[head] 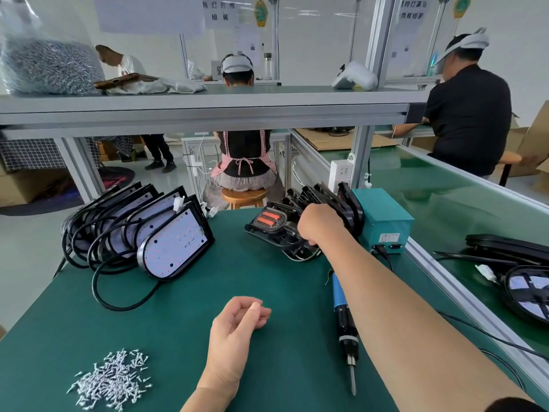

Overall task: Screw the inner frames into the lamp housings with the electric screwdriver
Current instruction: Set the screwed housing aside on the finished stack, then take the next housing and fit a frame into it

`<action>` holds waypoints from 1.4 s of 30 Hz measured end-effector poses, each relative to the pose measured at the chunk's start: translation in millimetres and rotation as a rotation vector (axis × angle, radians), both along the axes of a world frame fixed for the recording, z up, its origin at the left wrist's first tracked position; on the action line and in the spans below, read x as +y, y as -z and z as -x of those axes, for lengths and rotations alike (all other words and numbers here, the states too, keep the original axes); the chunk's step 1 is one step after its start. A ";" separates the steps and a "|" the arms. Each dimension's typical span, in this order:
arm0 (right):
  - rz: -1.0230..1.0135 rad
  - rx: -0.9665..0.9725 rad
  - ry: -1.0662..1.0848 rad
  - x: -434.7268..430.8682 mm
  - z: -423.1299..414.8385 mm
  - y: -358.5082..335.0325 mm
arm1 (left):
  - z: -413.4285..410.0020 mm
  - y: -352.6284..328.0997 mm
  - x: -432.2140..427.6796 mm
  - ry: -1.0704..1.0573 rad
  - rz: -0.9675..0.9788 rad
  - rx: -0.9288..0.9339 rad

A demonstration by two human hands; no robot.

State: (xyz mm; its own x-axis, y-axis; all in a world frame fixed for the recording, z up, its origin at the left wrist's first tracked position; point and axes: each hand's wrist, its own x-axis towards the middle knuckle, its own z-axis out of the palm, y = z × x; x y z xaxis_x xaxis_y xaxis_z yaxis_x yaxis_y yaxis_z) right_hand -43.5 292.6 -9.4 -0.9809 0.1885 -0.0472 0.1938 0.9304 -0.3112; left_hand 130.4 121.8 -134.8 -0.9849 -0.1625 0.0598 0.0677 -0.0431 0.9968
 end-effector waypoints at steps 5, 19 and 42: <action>-0.290 0.096 -0.089 -5.0 -5.7 10.8 | -1.2 -0.1 -0.6 0.006 0.035 -0.006; -0.182 0.282 -0.058 9.0 -10.3 21.0 | -2.0 -4.5 1.4 0.004 0.048 -0.027; 0.686 0.127 -0.089 -22.6 -97.0 50.8 | 18.9 -32.5 -26.3 -0.422 0.227 -0.012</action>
